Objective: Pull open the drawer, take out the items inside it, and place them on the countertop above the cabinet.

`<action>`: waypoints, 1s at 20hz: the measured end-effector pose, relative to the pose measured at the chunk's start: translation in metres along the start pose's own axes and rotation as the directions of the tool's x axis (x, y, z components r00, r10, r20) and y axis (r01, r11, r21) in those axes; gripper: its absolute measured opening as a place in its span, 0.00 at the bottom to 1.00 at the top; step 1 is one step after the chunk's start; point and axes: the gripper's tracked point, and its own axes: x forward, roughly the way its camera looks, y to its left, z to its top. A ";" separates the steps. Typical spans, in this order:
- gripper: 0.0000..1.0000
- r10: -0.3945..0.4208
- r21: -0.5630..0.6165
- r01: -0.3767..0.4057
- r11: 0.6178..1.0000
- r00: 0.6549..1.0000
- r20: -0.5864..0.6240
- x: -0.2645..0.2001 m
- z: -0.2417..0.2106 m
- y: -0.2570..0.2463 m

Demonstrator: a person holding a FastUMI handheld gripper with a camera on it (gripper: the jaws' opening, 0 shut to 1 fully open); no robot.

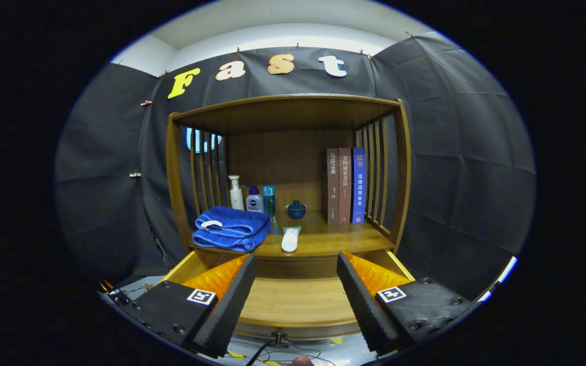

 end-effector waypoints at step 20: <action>0.99 -0.002 -0.054 -0.001 0.999 0.999 -0.051 0.001 -0.167 0.028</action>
